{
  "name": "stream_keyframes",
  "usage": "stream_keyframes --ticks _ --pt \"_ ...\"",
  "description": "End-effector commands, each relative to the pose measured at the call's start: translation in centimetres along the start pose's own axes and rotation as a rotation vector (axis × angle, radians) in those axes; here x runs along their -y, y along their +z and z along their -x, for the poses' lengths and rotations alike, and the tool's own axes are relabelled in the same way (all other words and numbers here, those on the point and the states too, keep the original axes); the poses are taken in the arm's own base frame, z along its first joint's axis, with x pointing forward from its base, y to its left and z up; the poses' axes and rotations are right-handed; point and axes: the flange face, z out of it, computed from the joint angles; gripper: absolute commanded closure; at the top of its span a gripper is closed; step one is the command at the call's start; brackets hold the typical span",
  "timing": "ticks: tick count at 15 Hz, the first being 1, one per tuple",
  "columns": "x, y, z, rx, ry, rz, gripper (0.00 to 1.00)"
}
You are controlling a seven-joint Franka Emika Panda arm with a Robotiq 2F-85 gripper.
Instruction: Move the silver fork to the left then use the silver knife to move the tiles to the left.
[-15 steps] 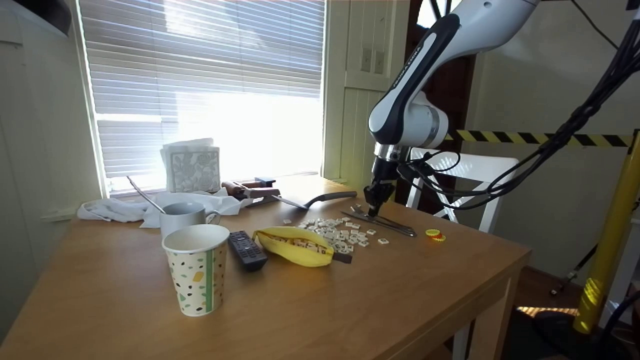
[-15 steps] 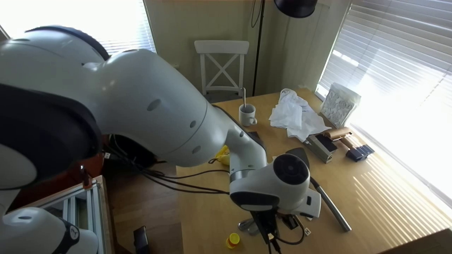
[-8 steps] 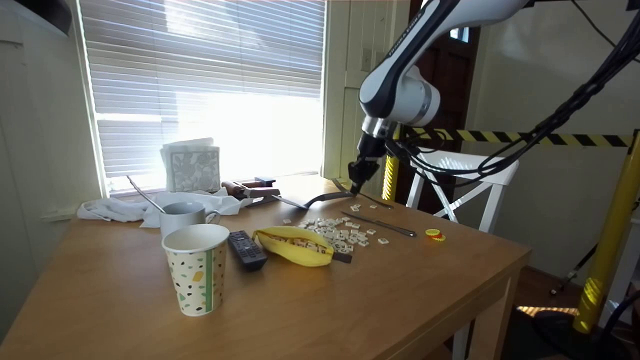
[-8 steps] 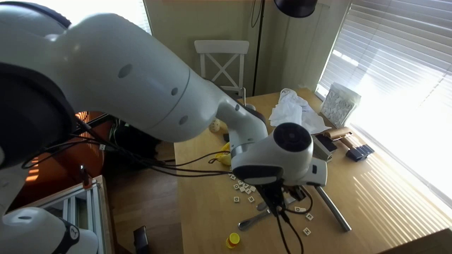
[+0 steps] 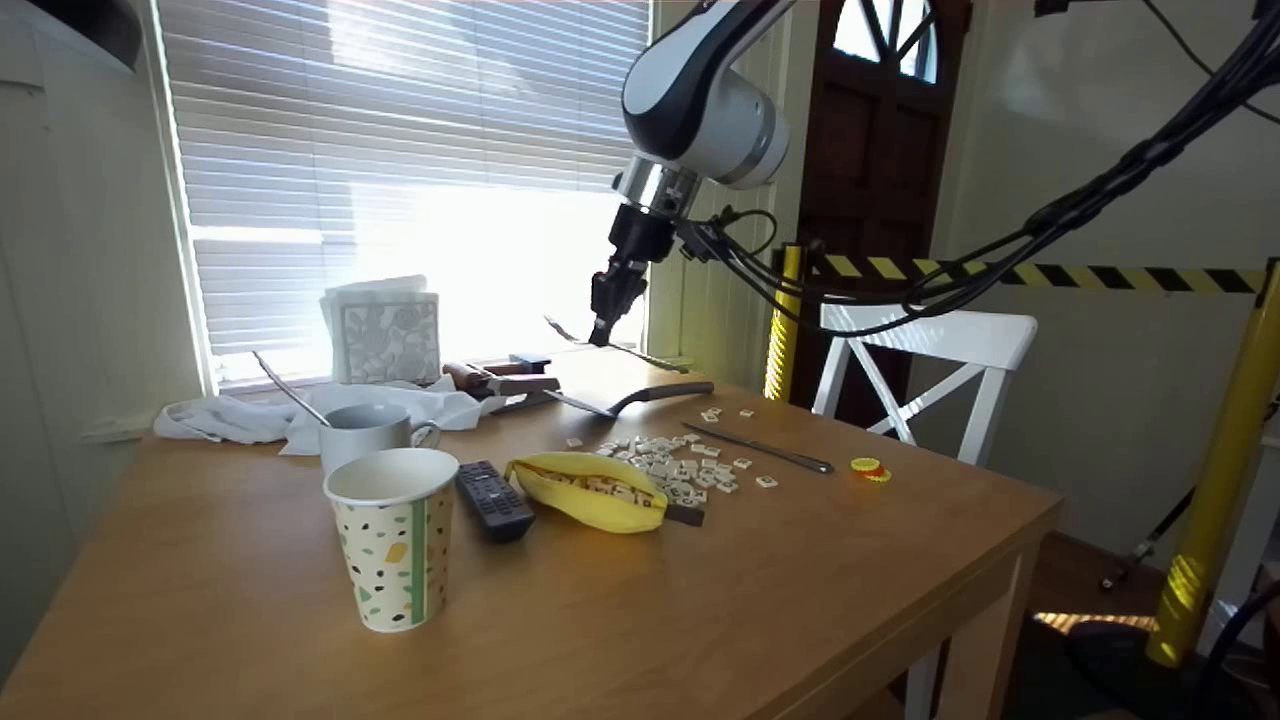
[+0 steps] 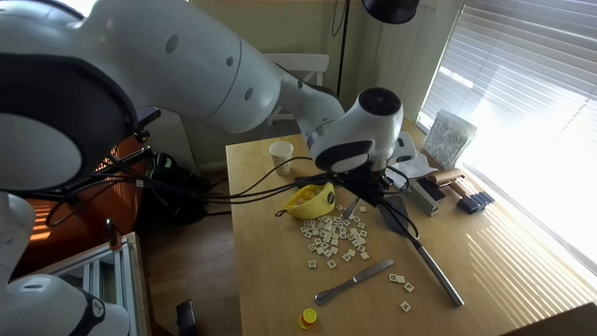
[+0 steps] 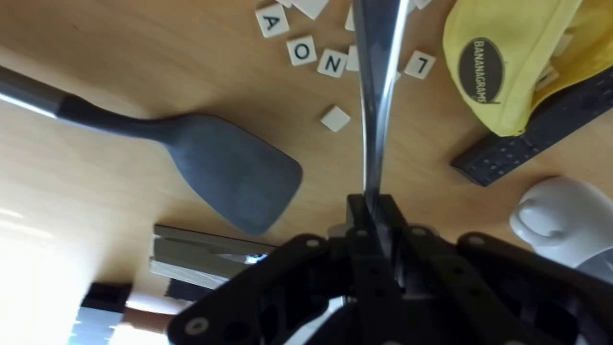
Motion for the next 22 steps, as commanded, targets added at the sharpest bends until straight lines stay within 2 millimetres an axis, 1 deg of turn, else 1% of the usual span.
stream_keyframes --ticks 1,2,6,7,8,9,13,15,17,19,22 --pt "0.7 0.4 -0.6 0.002 -0.009 -0.006 0.92" --pt "1.0 0.6 -0.6 0.004 -0.011 -0.008 0.92" --pt "-0.1 0.5 -0.1 0.007 0.003 0.001 0.92" --pt "-0.1 0.4 -0.1 0.007 0.003 0.001 0.98" --pt "0.3 0.4 -0.5 -0.002 0.002 -0.007 0.98" --pt "0.7 0.9 -1.1 -0.01 -0.008 -0.011 0.98" --pt "3.0 3.3 -4.9 -0.04 -0.063 -0.052 0.98" --pt "4.4 4.9 -6.5 -0.046 -0.095 -0.061 0.98" --pt "5.2 6.7 -7.8 -0.059 -0.106 -0.061 0.98" --pt "5.4 8.6 -8.5 -0.069 -0.115 -0.076 0.98" --pt "5.2 11.3 -8.8 -0.085 -0.123 -0.09 0.98"
